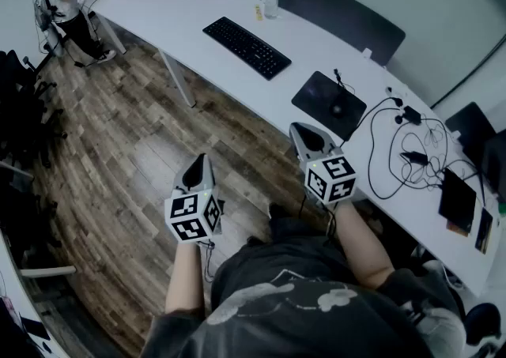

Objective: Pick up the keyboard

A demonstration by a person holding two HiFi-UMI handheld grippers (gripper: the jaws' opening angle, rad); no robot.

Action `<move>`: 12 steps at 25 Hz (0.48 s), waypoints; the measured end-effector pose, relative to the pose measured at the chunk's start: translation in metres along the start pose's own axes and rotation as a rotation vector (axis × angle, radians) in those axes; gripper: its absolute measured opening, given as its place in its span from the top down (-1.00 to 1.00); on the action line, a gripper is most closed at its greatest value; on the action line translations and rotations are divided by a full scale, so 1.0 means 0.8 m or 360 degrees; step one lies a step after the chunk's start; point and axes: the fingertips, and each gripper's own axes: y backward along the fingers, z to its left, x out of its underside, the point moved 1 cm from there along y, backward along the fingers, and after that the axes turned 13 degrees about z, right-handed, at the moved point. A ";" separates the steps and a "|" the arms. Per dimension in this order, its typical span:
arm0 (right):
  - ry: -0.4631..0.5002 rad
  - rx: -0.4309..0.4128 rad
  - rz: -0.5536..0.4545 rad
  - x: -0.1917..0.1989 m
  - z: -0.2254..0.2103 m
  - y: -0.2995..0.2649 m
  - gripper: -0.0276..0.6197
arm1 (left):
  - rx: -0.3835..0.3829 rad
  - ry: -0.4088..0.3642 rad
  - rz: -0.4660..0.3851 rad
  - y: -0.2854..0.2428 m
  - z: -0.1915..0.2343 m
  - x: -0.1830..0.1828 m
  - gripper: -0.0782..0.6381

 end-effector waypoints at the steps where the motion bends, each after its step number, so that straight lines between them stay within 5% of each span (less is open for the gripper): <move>1: 0.0001 -0.0001 0.0003 0.001 0.002 0.000 0.91 | 0.0002 0.0000 0.0003 0.000 0.002 0.000 0.78; 12: -0.0028 0.0020 0.0060 0.026 -0.004 0.006 0.91 | 0.0015 -0.0039 0.0036 0.005 0.003 0.020 0.78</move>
